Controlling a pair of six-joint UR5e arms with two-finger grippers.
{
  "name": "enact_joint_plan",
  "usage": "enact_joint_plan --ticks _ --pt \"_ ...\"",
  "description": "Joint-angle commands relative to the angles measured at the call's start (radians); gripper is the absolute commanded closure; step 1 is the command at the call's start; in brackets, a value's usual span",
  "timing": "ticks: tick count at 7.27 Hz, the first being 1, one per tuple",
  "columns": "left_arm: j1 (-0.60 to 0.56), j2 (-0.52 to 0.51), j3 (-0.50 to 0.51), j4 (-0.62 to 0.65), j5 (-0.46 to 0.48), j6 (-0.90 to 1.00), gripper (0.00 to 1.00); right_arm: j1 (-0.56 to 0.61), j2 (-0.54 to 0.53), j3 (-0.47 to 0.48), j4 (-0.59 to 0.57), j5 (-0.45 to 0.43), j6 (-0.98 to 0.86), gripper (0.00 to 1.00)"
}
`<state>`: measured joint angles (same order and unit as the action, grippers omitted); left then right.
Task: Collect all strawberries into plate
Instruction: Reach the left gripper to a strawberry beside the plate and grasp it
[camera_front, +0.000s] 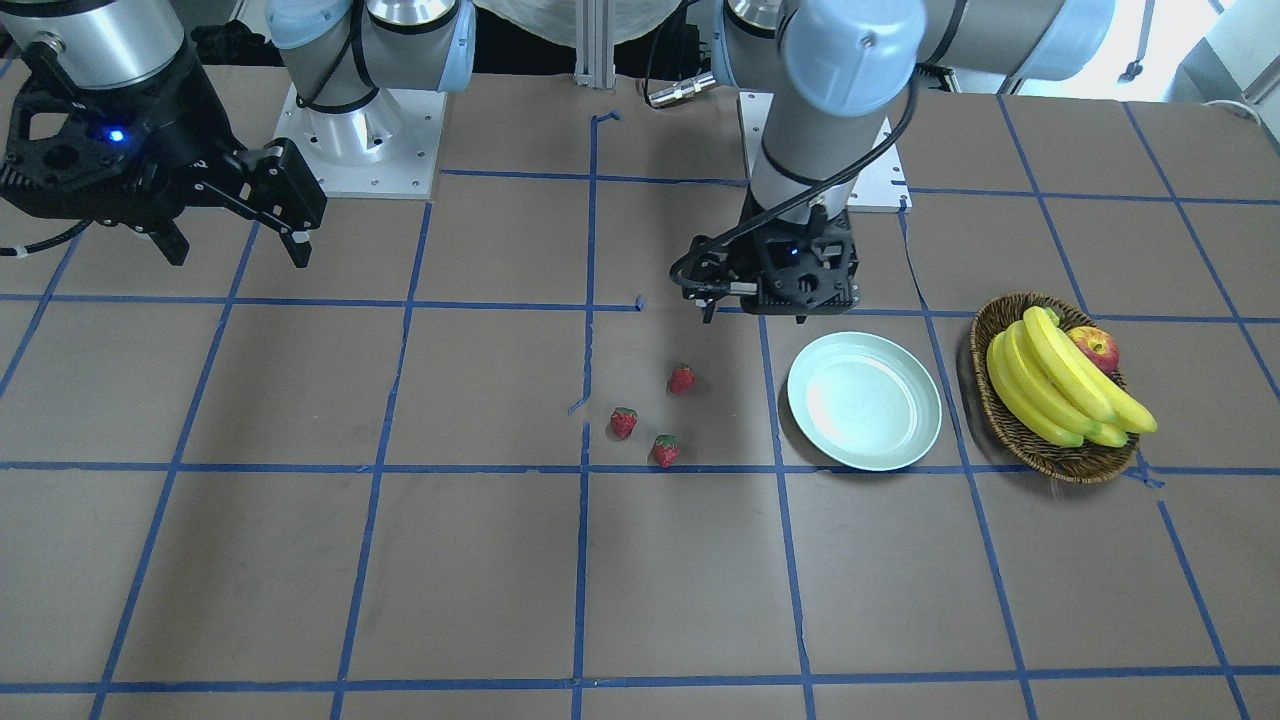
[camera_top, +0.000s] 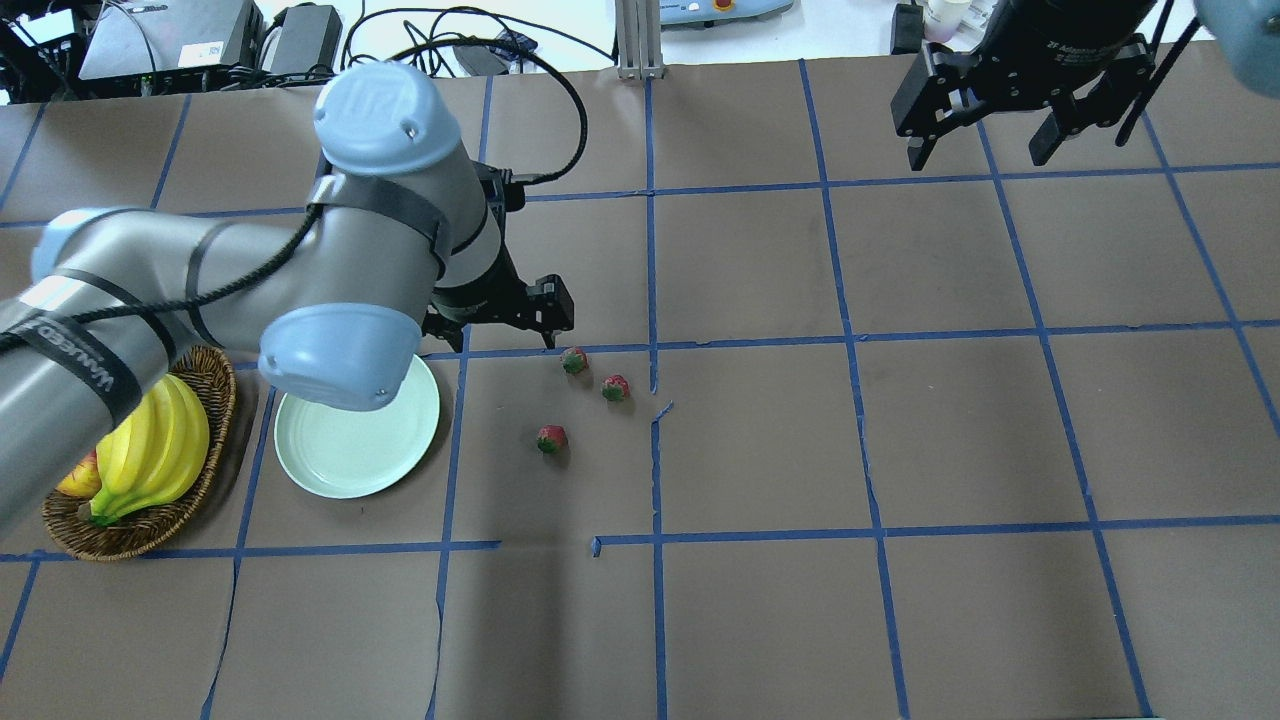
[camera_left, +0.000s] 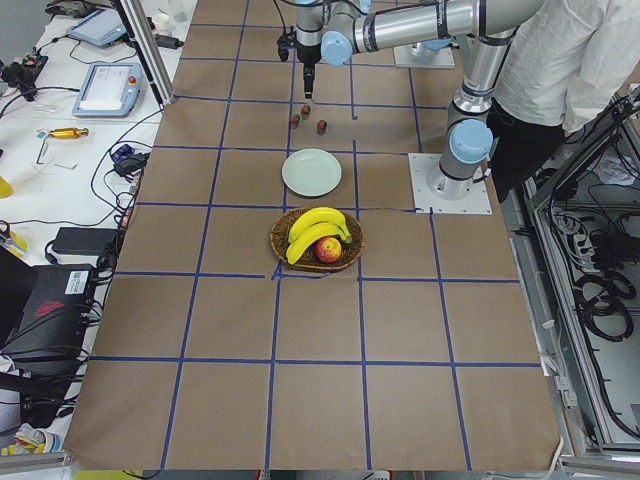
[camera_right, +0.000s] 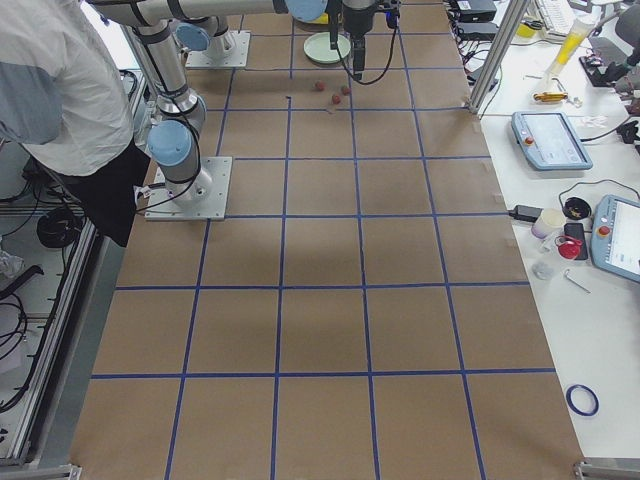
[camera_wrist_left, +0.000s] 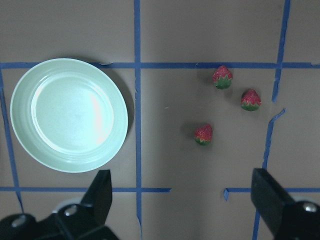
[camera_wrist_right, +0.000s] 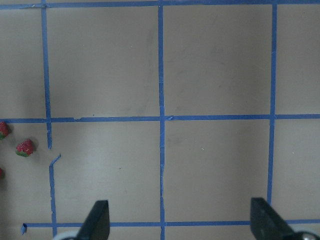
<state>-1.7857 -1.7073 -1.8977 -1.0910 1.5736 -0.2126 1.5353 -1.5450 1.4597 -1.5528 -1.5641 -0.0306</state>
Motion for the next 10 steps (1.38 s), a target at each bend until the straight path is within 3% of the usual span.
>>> enact_joint_plan --ticks 1,5,6,7,8,9,10 --pt "-0.017 -0.111 -0.069 0.083 -0.007 0.004 0.1 0.0 -0.001 0.001 0.0 0.004 0.003 0.0" --pt "-0.023 -0.216 -0.092 0.132 -0.013 0.03 0.14 0.0 -0.001 0.001 0.002 0.004 0.008 0.0" --pt "-0.023 -0.224 -0.09 0.132 -0.012 0.029 0.28 0.0 -0.001 0.001 0.002 0.006 0.009 0.0" --pt "-0.023 -0.224 -0.089 0.132 -0.014 0.016 0.49 0.0 -0.001 0.001 0.002 0.006 0.009 0.0" --pt "-0.023 -0.224 -0.089 0.129 -0.018 -0.011 0.85 0.0 -0.001 0.001 0.002 0.006 0.009 0.0" --pt "-0.023 -0.224 -0.083 0.122 -0.018 -0.019 1.0 0.0 -0.001 0.001 0.002 0.006 0.009 0.0" --pt "-0.021 -0.215 -0.069 0.122 -0.017 -0.011 1.0 0.0 -0.001 0.001 0.002 0.006 0.009 0.0"
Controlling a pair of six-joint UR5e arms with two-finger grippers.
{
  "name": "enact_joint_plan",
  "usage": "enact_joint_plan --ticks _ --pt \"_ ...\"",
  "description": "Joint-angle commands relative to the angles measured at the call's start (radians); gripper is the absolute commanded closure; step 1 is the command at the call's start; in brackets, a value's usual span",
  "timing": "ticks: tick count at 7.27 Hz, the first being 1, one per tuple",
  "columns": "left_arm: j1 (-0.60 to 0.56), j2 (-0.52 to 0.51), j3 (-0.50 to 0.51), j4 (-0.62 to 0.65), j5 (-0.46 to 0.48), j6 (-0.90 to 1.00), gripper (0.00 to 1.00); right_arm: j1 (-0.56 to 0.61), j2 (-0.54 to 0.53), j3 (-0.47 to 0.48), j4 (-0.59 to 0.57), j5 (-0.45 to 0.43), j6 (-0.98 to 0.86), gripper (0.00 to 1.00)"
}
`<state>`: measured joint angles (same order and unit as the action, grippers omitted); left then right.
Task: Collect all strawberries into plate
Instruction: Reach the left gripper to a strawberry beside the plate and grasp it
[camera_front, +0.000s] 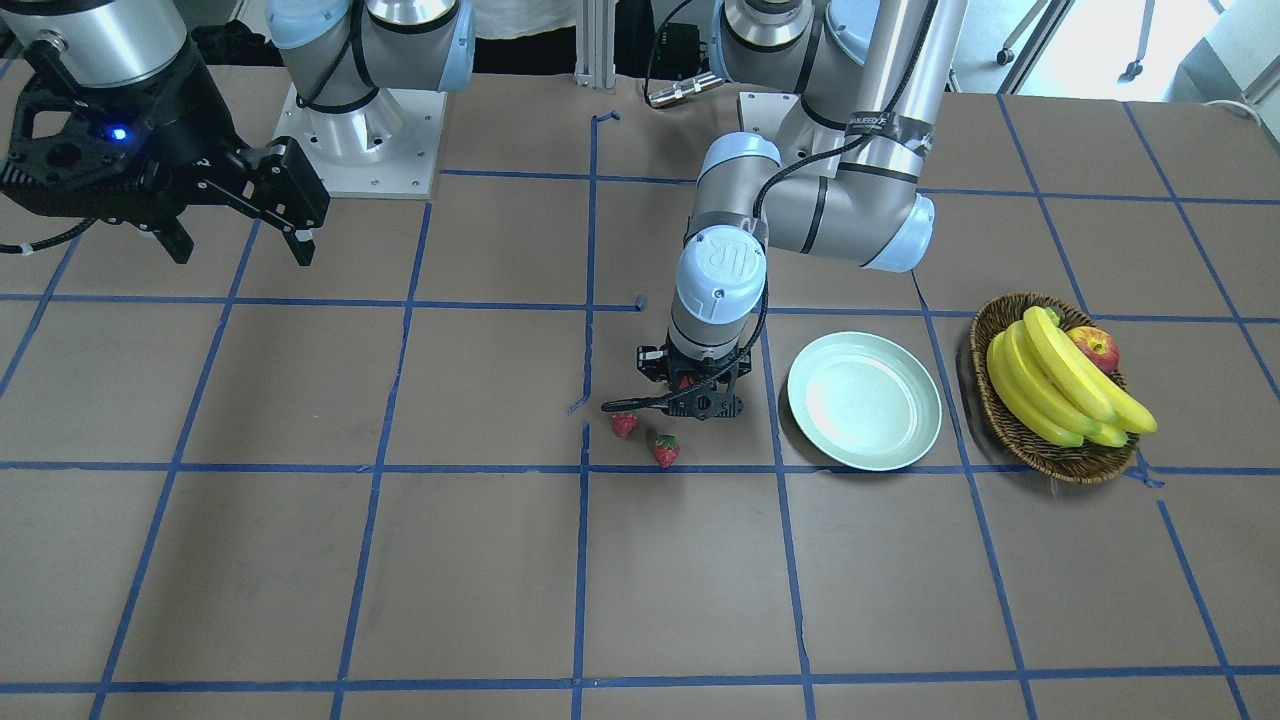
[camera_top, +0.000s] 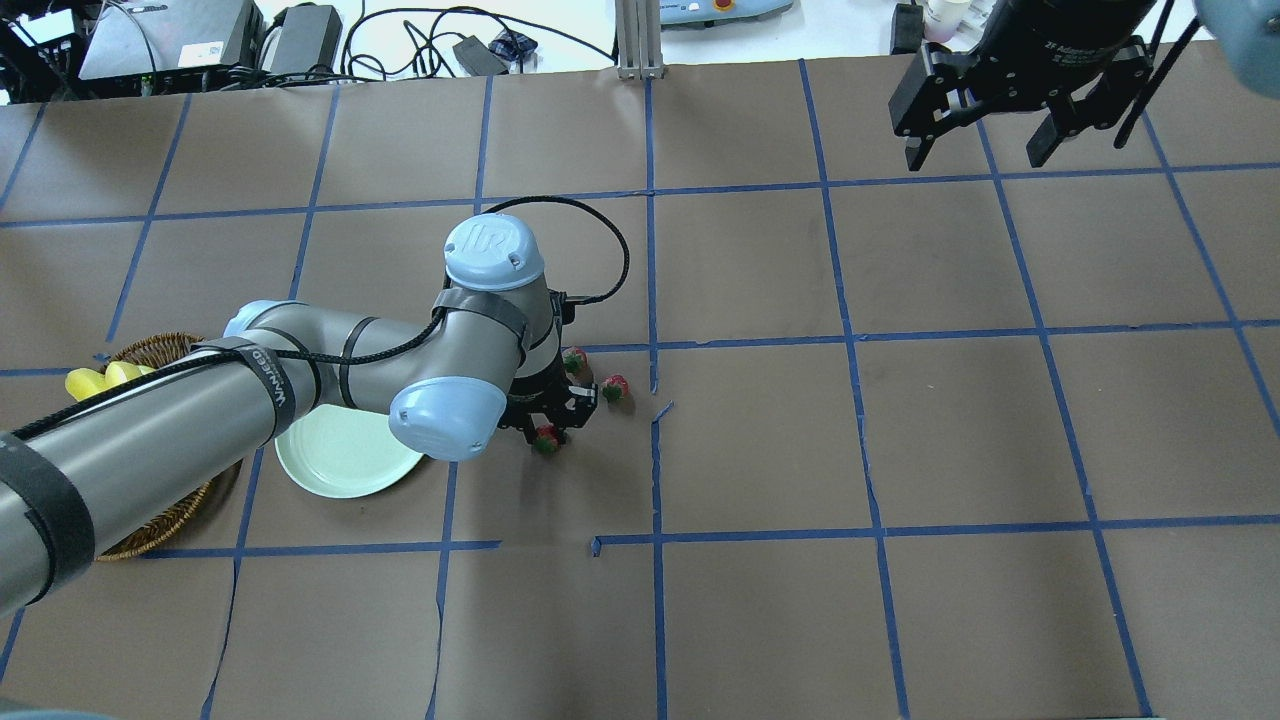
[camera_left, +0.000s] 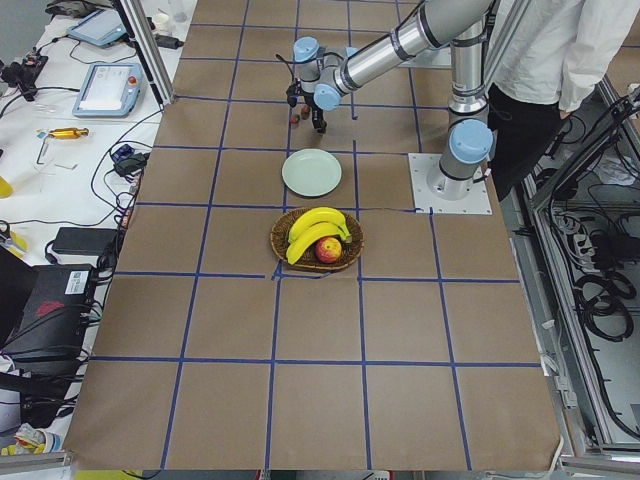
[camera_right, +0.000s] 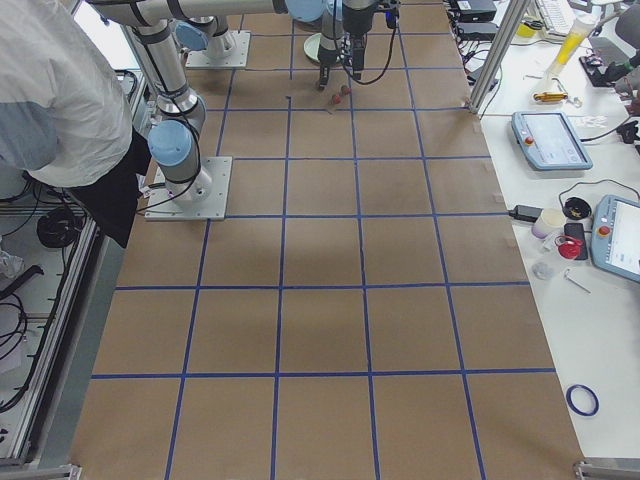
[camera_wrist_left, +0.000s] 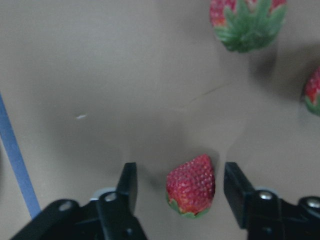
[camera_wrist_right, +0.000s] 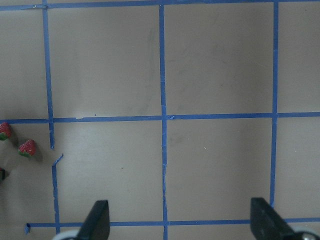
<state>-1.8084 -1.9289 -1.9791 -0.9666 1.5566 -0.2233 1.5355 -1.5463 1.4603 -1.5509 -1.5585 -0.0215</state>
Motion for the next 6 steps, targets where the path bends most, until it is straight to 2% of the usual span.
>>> enact_joint_plan --ticks 1,3,4,6 --pt "0.017 0.031 0.04 -0.053 0.006 0.015 1.0 0.0 0.0 0.0 0.0 0.0 0.0 0.0" --pt "0.14 0.071 0.094 -0.237 0.04 0.157 1.0 0.0 0.0 0.0 -0.002 0.0 -0.001 0.0" --pt "0.227 0.086 0.082 -0.253 0.107 0.282 1.0 0.0 0.0 0.0 -0.002 0.0 -0.001 0.0" --pt "0.372 0.093 0.034 -0.244 0.114 0.445 1.0 0.0 0.0 0.0 -0.002 0.0 -0.003 0.0"
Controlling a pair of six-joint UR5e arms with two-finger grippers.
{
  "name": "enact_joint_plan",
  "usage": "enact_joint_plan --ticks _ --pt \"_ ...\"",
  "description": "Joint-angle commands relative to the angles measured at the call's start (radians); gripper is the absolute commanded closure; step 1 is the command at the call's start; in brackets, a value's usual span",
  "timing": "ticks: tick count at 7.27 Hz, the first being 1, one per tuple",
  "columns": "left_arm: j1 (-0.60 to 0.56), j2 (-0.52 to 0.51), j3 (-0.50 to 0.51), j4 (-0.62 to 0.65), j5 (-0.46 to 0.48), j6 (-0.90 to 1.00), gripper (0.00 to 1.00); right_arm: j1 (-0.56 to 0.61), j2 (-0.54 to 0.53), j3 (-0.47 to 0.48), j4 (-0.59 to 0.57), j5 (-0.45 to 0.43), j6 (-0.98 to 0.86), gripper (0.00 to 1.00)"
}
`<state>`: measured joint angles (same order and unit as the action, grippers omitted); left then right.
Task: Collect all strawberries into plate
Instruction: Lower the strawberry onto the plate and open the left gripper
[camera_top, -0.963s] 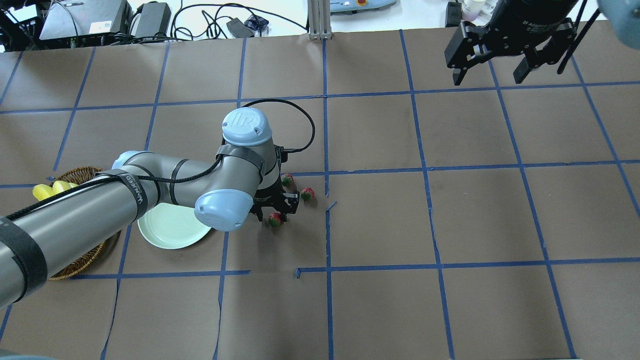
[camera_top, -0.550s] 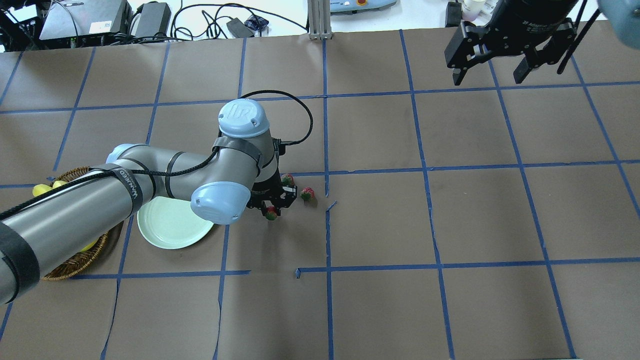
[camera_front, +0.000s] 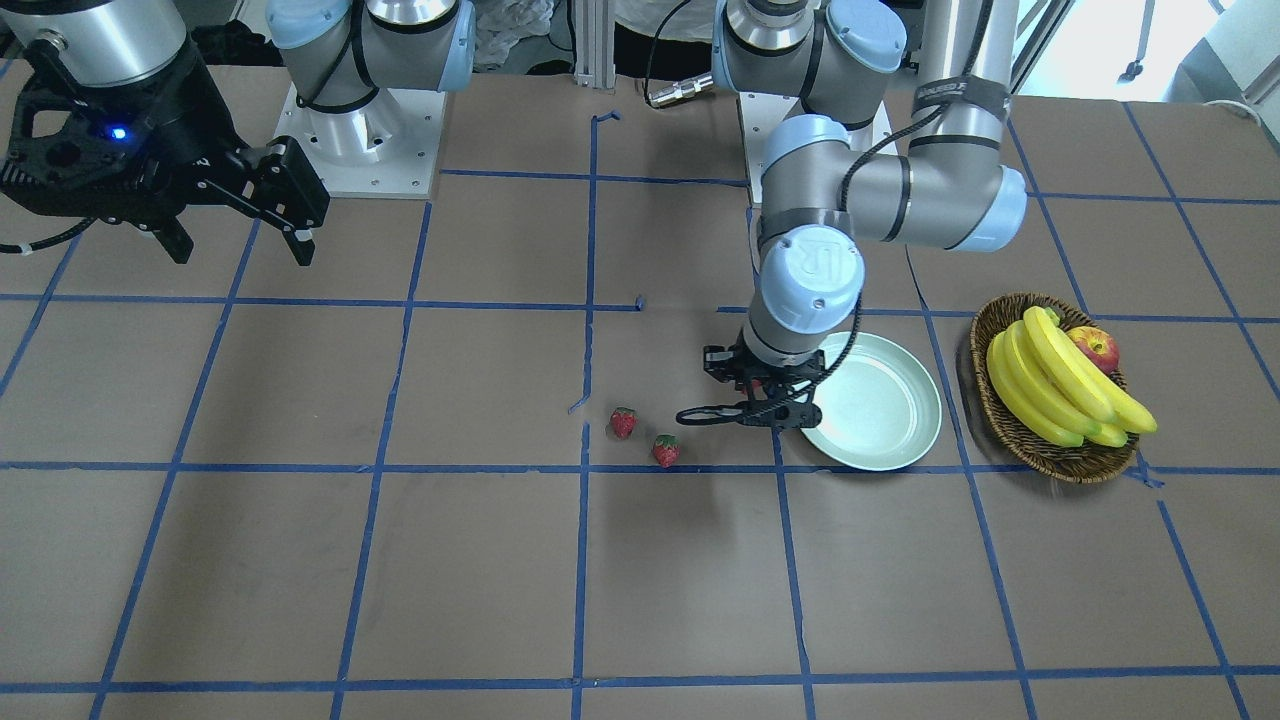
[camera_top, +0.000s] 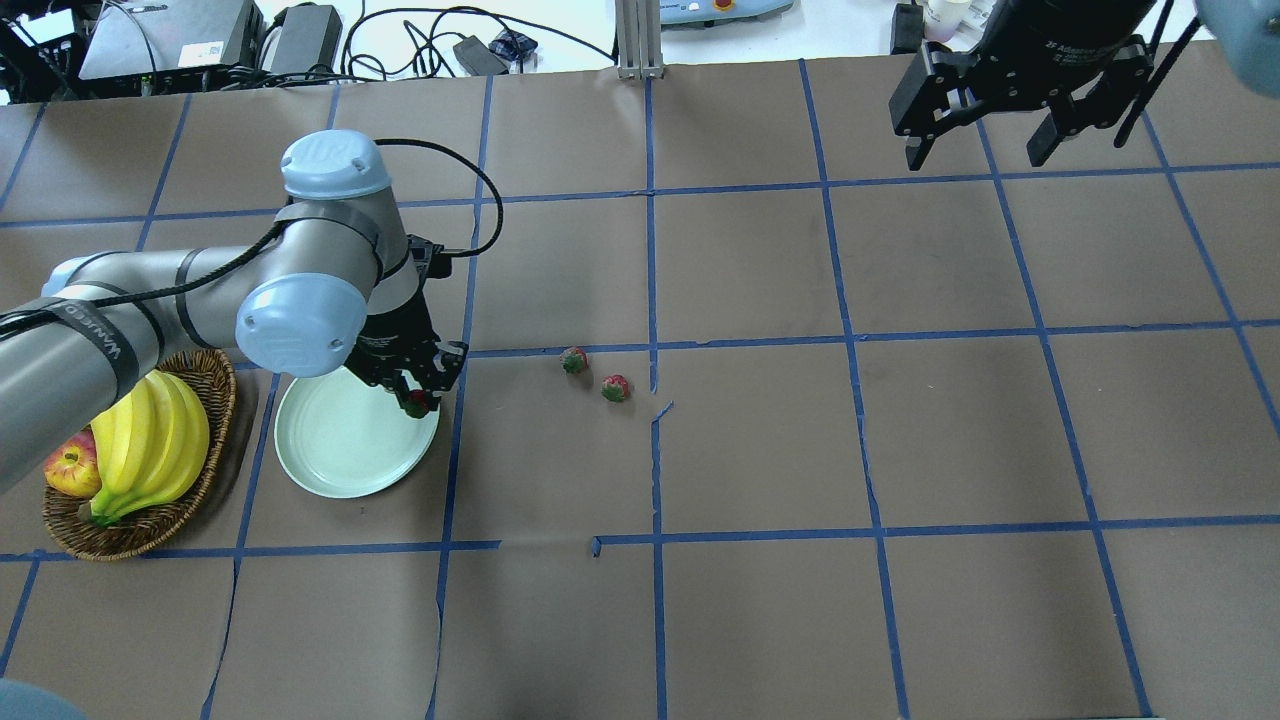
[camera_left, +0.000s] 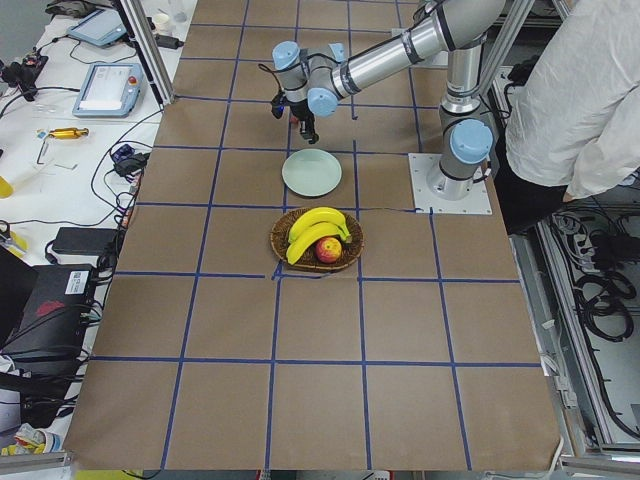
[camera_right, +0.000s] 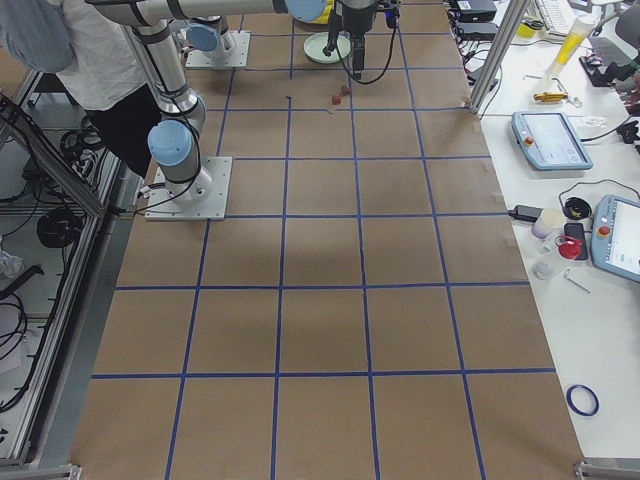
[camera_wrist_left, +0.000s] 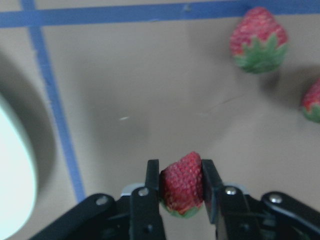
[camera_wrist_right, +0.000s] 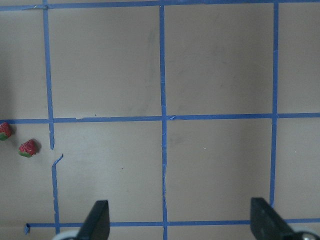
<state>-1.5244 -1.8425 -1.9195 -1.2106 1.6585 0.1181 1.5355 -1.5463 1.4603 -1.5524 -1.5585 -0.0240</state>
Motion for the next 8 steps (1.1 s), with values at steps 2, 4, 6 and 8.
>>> enact_joint_plan --ticks 2,4,6,8 --pt "0.098 0.003 -0.07 0.008 0.004 0.08 0.11 0.002 0.0 0.0 0.0 0.003 0.001 0.0" --pt "0.0 -0.003 -0.055 0.101 -0.006 -0.077 0.1 0.002 0.0 0.0 0.0 0.003 0.001 0.0" --pt "-0.144 -0.056 -0.02 0.263 -0.15 -0.269 0.14 0.002 0.0 0.0 0.0 0.003 0.001 0.0" --pt "-0.189 -0.133 0.003 0.399 -0.193 -0.351 0.19 0.003 0.0 0.0 0.002 0.006 0.001 0.0"
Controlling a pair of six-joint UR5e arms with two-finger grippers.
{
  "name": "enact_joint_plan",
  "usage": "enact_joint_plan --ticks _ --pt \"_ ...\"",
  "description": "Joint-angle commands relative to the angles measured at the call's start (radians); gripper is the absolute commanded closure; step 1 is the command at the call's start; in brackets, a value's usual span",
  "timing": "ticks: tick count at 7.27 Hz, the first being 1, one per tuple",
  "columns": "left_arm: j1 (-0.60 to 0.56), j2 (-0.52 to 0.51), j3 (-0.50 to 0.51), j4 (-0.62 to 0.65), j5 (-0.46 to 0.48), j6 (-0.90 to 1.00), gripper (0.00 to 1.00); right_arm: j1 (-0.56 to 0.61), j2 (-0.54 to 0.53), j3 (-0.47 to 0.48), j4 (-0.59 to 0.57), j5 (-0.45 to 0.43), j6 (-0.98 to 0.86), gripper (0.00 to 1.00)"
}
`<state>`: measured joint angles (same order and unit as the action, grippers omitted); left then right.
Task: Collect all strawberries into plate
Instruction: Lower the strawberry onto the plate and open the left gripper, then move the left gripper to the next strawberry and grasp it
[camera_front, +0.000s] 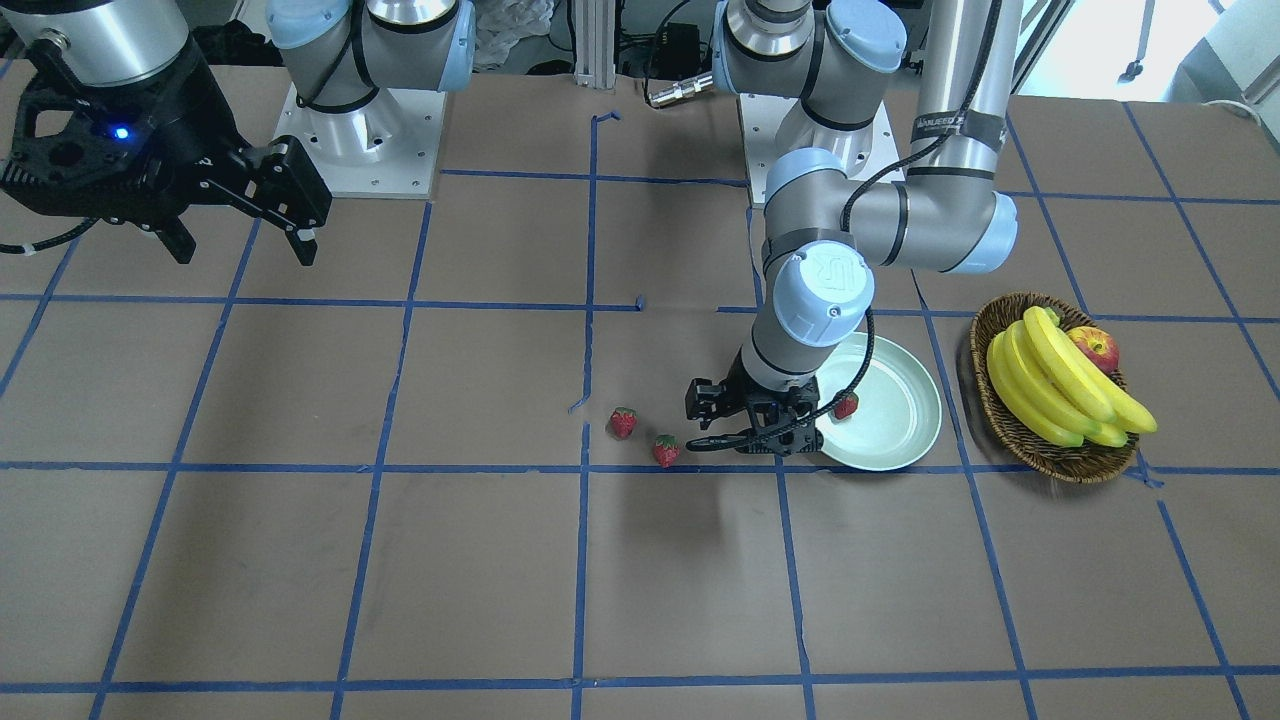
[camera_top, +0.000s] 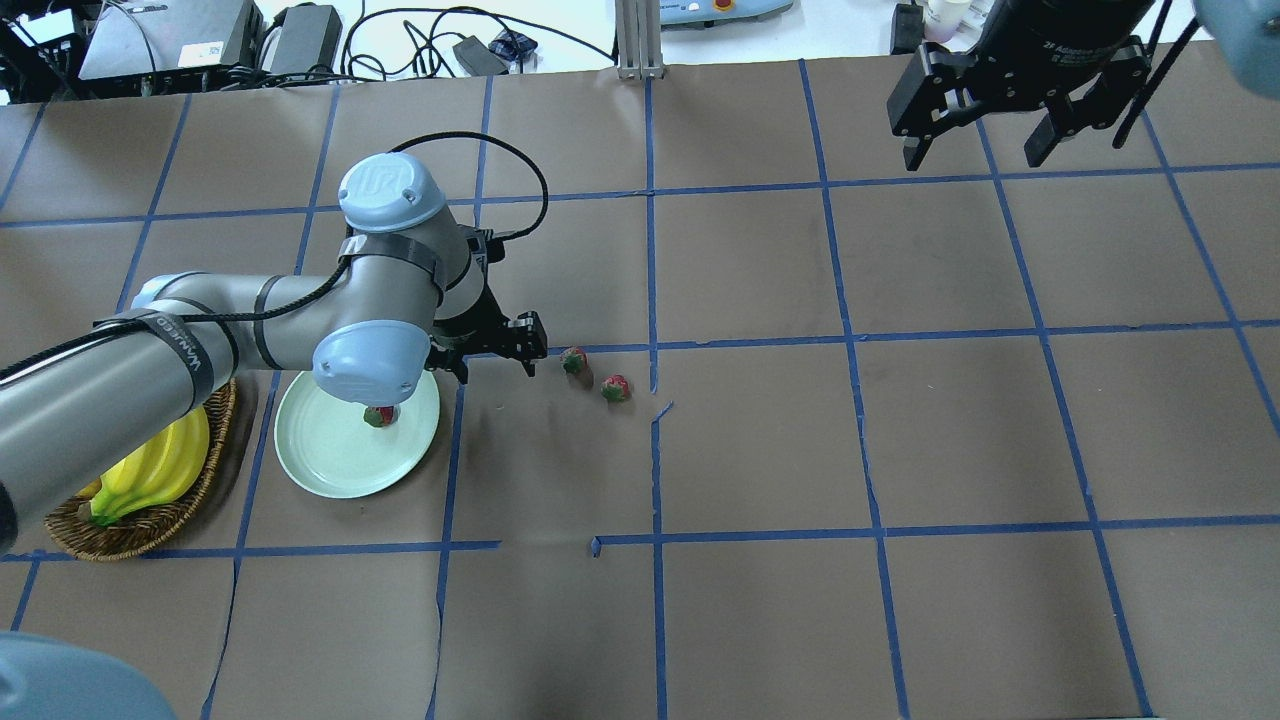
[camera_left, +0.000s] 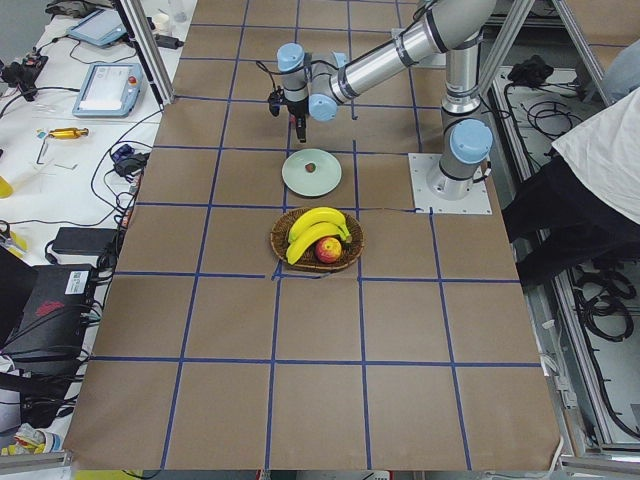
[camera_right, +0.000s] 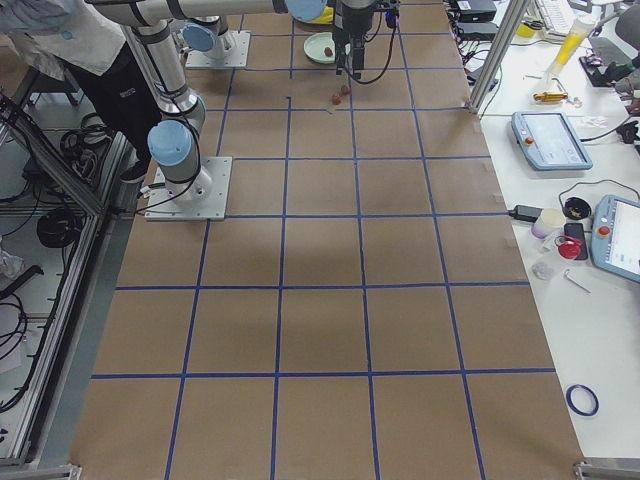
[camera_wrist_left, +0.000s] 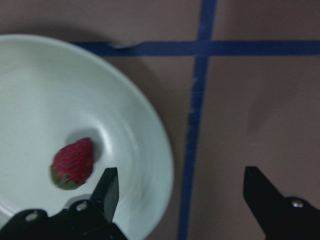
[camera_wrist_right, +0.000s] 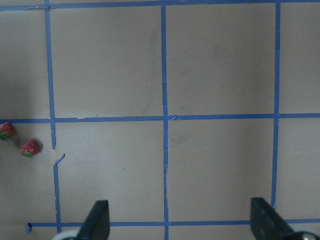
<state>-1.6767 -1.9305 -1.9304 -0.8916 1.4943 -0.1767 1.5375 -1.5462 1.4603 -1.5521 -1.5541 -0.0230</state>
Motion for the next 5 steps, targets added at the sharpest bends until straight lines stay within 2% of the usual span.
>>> enact_joint_plan --ticks 1,5 --pt "-0.055 -0.07 0.034 0.097 -0.046 -0.105 0.2 0.001 0.0 0.002 0.0 0.002 0.0 0.0" --pt "-0.075 -0.099 0.082 0.095 -0.052 -0.132 0.2 0.001 0.0 0.002 0.001 0.002 0.0 0.0"
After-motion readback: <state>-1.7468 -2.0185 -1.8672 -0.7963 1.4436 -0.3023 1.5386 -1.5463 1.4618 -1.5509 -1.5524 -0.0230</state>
